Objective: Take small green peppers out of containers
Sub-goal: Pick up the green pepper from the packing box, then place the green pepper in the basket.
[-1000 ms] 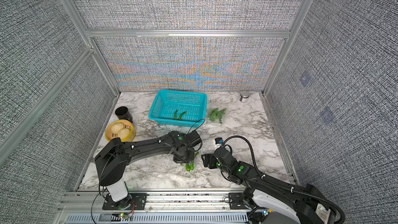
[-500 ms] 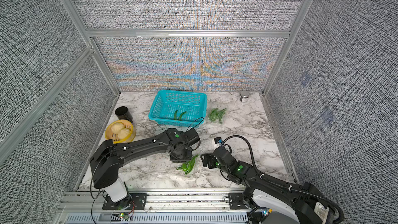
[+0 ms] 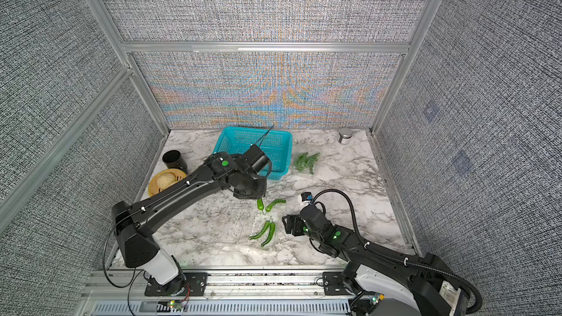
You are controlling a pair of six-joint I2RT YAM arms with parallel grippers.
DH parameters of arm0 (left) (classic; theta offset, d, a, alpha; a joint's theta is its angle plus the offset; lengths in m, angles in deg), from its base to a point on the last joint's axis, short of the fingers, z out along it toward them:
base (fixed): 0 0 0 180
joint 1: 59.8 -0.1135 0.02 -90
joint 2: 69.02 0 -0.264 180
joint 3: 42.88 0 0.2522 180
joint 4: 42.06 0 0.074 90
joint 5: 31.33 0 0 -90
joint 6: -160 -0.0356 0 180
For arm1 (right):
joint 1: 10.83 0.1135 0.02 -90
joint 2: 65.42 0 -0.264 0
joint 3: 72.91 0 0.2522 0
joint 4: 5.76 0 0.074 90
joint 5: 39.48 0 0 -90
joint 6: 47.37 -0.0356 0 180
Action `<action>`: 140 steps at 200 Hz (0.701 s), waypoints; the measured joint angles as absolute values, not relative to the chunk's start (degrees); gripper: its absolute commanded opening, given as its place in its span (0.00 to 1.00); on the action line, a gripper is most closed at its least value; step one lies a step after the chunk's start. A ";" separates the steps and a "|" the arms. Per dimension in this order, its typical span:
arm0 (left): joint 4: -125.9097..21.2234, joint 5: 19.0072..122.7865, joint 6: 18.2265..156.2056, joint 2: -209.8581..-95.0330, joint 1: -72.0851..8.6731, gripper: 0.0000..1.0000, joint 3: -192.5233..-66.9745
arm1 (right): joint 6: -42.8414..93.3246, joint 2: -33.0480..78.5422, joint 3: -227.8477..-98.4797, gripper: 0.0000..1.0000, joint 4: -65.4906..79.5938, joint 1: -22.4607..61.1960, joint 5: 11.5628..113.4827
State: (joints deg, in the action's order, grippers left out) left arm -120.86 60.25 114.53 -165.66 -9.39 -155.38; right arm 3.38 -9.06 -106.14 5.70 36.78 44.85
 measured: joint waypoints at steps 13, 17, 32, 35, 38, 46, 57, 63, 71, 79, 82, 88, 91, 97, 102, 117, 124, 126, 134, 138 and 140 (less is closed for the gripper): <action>-120.62 60.84 111.84 -166.82 -12.23 0.00 -158.88 | 3.45 -8.95 -106.14 0.85 5.70 36.74 44.87; -120.38 60.89 111.10 -167.12 -13.02 0.00 -159.78 | 3.54 -8.88 -106.14 0.85 5.70 36.72 44.87; -118.17 61.80 107.36 -168.26 -16.04 0.00 -162.31 | 3.56 -8.53 -106.14 0.85 5.67 36.47 45.05; -117.49 61.87 106.64 -168.43 -16.52 0.00 -162.55 | 3.56 -8.47 -106.14 0.85 5.67 36.41 45.03; -116.95 61.96 105.92 -168.67 -17.02 0.00 -162.81 | 3.56 -8.38 -106.14 0.85 5.67 36.37 45.03; -115.42 62.59 104.10 -169.57 -18.38 0.00 -163.73 | 3.58 -8.12 -106.14 0.85 5.67 36.21 45.03; -113.36 64.32 102.05 -171.56 -20.47 0.00 -165.66 | 3.58 -7.66 -106.25 0.85 5.67 36.06 45.05; -112.55 65.04 101.15 -172.94 -21.54 0.00 -167.05 | 3.60 -7.46 -106.36 0.85 5.67 36.06 45.05; -111.33 65.26 100.08 -175.08 -23.10 0.00 -169.09 | 3.60 -7.25 -106.53 0.85 5.61 36.06 45.16; -110.41 65.30 99.14 -177.50 -24.56 0.00 -171.08 | 3.62 -7.09 -106.60 0.85 5.39 36.04 45.38; -110.17 65.28 98.81 -178.36 -25.09 0.00 -171.80 | 3.62 -7.05 -106.60 0.85 5.26 36.04 45.46; -109.52 65.30 98.42 -180.41 -26.11 0.00 -173.20 | 3.62 -6.96 -106.62 0.85 5.17 36.04 45.49; -109.25 65.26 98.29 -181.52 -26.55 0.00 -173.76 | 3.62 -6.92 -106.62 0.85 5.13 36.04 45.49; -108.73 65.28 97.85 -183.56 -27.34 0.00 -174.73 | 3.60 -6.87 -106.62 0.85 5.04 36.02 45.53; -108.36 65.28 97.61 -185.24 -27.88 0.00 -175.38 | 3.60 -6.85 -106.62 0.85 5.00 36.02 45.57; -108.21 65.65 97.39 -190.38 -29.57 0.00 -176.91 | 3.60 -6.98 -106.62 0.85 4.89 35.95 46.08; -108.36 66.35 97.39 -192.74 -30.42 0.01 -177.70 | 3.60 -7.18 -106.62 0.85 4.93 35.91 46.08; -108.45 66.55 97.37 -193.55 -30.70 0.00 -178.05 | 3.60 -7.22 -106.62 0.85 4.95 35.91 46.08; -108.71 66.77 97.42 -196.30 -31.69 0.00 -179.40 | 3.60 -7.46 -106.62 0.85 5.00 35.84 46.08; -108.69 66.92 97.42 -197.68 -32.17 0.00 -179.93 | 3.60 -7.59 -106.62 0.85 5.04 35.82 46.08; -108.69 67.07 97.44 -198.11 -32.32 0.00 -180.10 | 3.60 -7.64 -106.62 0.85 5.06 35.82 46.08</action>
